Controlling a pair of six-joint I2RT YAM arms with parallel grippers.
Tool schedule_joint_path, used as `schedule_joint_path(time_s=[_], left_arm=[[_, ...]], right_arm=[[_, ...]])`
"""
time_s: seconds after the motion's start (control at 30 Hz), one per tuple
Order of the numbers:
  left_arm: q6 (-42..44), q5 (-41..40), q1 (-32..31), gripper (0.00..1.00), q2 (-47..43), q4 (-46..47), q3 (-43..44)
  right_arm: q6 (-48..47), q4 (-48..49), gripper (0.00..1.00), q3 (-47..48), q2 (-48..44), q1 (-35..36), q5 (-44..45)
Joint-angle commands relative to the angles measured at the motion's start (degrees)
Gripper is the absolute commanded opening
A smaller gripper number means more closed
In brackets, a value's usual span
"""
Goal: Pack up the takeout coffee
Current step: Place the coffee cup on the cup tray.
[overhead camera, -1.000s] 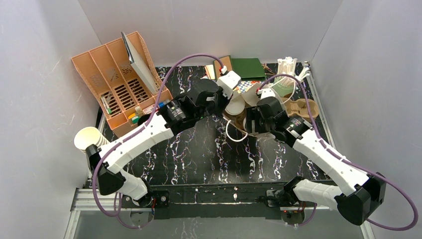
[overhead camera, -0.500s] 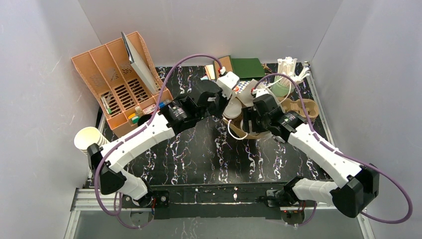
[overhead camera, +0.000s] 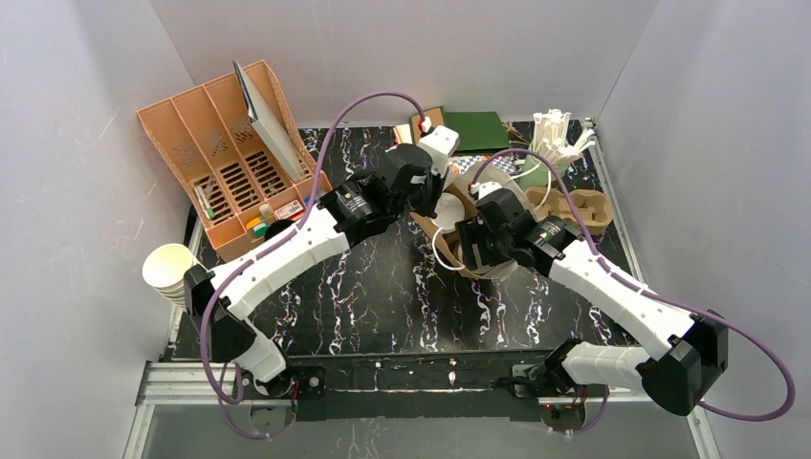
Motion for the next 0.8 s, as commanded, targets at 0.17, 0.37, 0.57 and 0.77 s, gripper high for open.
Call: schedule_joint_path(time_s=[0.17, 0.37, 0.57, 0.77], left_arm=[[-1.2, 2.0, 1.1, 0.00, -3.1, -0.6, -2.0], [1.7, 3.7, 1.1, 0.00, -11.1, 7.4, -11.9], [3.3, 3.9, 1.1, 0.00, -12.9, 8.6, -12.4], [4.4, 0.5, 1.1, 0.00, -14.3, 8.3, -12.8]], right_arm=[[4.3, -2.2, 0.32, -0.2, -4.1, 1.5, 3.8], [6.7, -2.9, 0.31, -0.6, -4.6, 1.5, 5.2], [8.3, -0.1, 0.28, -3.1, -7.7, 1.5, 10.7], [10.9, -3.0, 0.28, -2.6, -7.3, 1.5, 12.7]])
